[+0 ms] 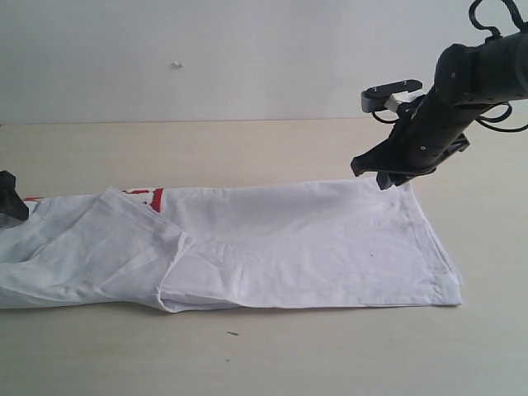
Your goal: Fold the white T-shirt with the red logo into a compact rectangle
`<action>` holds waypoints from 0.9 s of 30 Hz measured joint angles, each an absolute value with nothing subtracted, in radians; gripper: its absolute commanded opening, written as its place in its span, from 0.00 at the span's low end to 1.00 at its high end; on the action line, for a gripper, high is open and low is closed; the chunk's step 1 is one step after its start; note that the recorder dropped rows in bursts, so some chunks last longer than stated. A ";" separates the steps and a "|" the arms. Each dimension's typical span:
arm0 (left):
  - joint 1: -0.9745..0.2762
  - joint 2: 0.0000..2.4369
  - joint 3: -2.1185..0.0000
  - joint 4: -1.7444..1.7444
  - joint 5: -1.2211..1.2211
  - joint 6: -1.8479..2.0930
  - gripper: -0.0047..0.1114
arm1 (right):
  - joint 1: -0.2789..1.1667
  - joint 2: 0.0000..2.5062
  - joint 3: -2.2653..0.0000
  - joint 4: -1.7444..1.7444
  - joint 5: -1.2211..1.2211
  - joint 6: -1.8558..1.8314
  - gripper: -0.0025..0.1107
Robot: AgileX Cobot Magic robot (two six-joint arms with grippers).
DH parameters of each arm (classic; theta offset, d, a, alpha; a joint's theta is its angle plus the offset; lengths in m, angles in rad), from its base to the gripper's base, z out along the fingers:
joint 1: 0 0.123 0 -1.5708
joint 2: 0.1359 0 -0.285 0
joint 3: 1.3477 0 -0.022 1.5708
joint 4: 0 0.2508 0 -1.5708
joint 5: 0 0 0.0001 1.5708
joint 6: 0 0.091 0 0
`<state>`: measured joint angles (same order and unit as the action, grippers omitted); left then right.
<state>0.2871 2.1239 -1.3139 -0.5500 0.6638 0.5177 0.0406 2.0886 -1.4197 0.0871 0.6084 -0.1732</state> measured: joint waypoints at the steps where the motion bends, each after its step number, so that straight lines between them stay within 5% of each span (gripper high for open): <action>1: 0.287 2.126 -1.318 -0.557 0.662 0.520 0.69 | 0.041 2.089 -1.420 0.091 0.608 -0.173 0.25; 13: 0.289 2.134 -1.325 -0.605 0.854 0.526 0.70 | 0.039 2.089 -1.420 0.125 0.609 -0.190 0.25; 20: 0.289 2.138 -1.325 -0.582 0.861 0.526 0.33 | 0.039 2.089 -1.420 0.160 0.609 -0.216 0.25; 27: 0.289 2.146 -1.323 -0.566 0.884 0.573 0.12 | 0.039 2.089 -1.420 0.160 0.609 -0.216 0.22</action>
<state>0.2894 2.1457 -1.3235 -0.5663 0.8840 0.5727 0.0385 2.0886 -1.4197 0.1604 0.6088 -0.2162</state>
